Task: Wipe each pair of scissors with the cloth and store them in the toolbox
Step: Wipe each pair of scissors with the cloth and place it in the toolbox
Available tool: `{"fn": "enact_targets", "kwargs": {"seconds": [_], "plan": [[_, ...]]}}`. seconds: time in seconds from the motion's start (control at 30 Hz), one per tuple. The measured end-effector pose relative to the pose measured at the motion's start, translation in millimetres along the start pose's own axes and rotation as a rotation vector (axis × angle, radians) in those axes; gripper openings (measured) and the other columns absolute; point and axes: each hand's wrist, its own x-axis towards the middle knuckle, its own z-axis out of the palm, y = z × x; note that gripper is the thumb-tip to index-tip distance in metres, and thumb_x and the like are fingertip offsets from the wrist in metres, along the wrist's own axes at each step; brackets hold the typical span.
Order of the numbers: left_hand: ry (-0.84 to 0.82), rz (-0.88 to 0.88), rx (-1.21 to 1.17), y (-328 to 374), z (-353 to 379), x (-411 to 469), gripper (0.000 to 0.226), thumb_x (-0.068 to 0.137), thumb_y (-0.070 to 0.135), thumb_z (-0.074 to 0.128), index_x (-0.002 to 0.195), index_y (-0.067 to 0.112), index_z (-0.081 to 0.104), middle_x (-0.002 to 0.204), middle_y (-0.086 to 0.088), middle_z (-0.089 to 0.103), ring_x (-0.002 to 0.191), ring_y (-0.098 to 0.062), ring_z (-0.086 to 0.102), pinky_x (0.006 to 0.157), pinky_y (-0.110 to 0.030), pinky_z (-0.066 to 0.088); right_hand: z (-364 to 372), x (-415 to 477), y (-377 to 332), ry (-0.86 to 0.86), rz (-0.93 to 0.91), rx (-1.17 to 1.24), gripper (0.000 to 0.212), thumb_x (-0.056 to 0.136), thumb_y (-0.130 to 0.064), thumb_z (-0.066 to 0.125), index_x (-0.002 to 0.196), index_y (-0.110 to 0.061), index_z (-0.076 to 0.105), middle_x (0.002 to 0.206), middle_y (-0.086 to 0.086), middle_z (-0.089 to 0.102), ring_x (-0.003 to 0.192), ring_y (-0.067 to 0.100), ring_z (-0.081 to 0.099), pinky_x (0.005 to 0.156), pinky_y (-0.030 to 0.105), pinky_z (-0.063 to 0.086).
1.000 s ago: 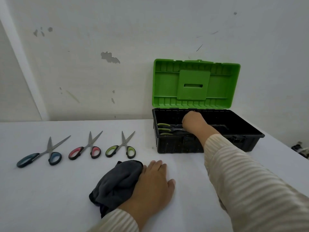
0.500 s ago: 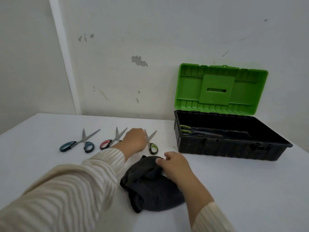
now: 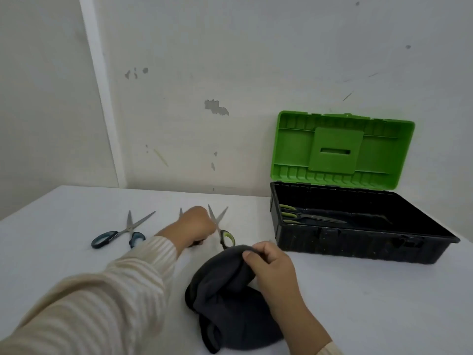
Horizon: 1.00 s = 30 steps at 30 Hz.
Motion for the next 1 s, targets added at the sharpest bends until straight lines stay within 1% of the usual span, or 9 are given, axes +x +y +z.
{"fn": "enact_targets", "kwargs": {"seconds": [0.07,0.2,0.33,0.43,0.53,0.63,0.77,0.87,1.0], "plan": [[-0.026,-0.007,-0.398,-18.4,-25.3,-25.4,0.009,0.085,-0.003,0.046,0.079,0.001,0.051,0.065,-0.017,0.057,0.050,-0.023,0.052,0.042,-0.023,0.039,-1.5,-2.0,-4.7,0.038,0.009,0.154,0.008,0.081,-0.010,0.063,0.075,-0.015,0.063,0.067,0.001,0.062,0.069,0.016,0.057,0.061,0.026,0.046],[-0.078,0.027,-0.864,-52.3,-52.5,-93.0,0.013,0.085,-0.006,0.057,0.086,0.006,0.053,0.073,-0.014,0.062,0.056,-0.021,0.056,0.047,-0.030,0.047,4.7,-14.6,-23.5,0.023,0.094,0.448,0.023,0.084,-0.003,0.058,0.093,-0.024,0.062,0.067,0.004,0.060,0.065,0.014,0.055,0.055,0.020,0.045],[-0.084,0.053,-1.081,-70.6,-32.2,-131.3,0.013,0.090,-0.006,0.050,0.091,0.007,0.051,0.076,-0.013,0.066,0.054,-0.021,0.059,0.046,-0.032,0.050,27.4,-32.8,-37.3,-0.107,0.015,0.265,0.013,0.084,-0.012,0.061,0.082,-0.022,0.070,0.085,-0.003,0.071,0.083,0.013,0.063,0.073,0.024,0.050],[-0.086,0.063,-1.209,-77.3,-15.3,-136.4,0.012,0.091,-0.005,0.048,0.097,0.006,0.051,0.075,-0.012,0.067,0.052,-0.020,0.058,0.048,-0.033,0.052,40.2,-43.7,-37.0,-0.149,-0.090,0.022,0.006,0.080,-0.026,0.066,0.086,-0.029,0.066,0.086,-0.007,0.069,0.084,0.005,0.062,0.079,0.025,0.051],[-0.117,0.050,-1.239,-80.9,-10.8,-134.4,0.010,0.092,-0.003,0.051,0.099,0.003,0.054,0.074,-0.013,0.069,0.054,-0.020,0.059,0.051,-0.034,0.053,41.0,-44.5,-38.0,-0.105,-0.129,-0.107,0.012,0.081,-0.022,0.065,0.086,-0.033,0.063,0.086,-0.012,0.067,0.083,-0.002,0.058,0.077,0.019,0.049],[-0.133,0.038,-1.190,-83.4,-10.8,-134.7,0.009,0.090,0.007,0.059,0.088,-0.001,0.062,0.068,-0.012,0.067,0.051,-0.018,0.057,0.049,-0.031,0.052,37.8,-41.8,-36.7,-0.108,-0.107,-0.117,0.016,0.082,-0.017,0.065,0.085,-0.033,0.065,0.087,-0.012,0.069,0.085,0.001,0.061,0.079,0.020,0.050],[-0.088,0.032,-1.082,-86.2,-14.0,-135.4,0.017,0.087,0.012,0.064,0.086,-0.004,0.068,0.063,-0.007,0.066,0.046,-0.014,0.050,0.042,-0.025,0.043,34.9,-38.9,-34.2,-0.119,-0.058,-0.091,0.015,0.082,-0.015,0.065,0.087,-0.029,0.069,0.089,-0.013,0.070,0.085,0.001,0.062,0.077,0.017,0.049],[-0.118,0.017,-1.009,-89.4,-17.8,-134.3,0.015,0.087,0.010,0.064,0.083,-0.003,0.070,0.061,-0.006,0.065,0.044,-0.012,0.047,0.040,-0.023,0.038,28.9,-34.2,-30.9,-0.130,-0.013,-0.014,0.015,0.084,-0.015,0.063,0.089,-0.027,0.070,0.093,-0.010,0.070,0.090,0.006,0.063,0.079,0.017,0.048],[-0.242,-0.016,-0.888,-92.7,-18.5,-134.9,0.014,0.085,0.011,0.066,0.074,0.001,0.068,0.059,-0.006,0.063,0.042,-0.012,0.045,0.039,-0.021,0.036,15.2,-24.5,-32.8,0.017,0.016,0.103,0.029,0.087,-0.006,0.055,0.092,-0.032,0.067,0.106,-0.002,0.067,0.100,0.012,0.059,0.085,0.024,0.046]]}}
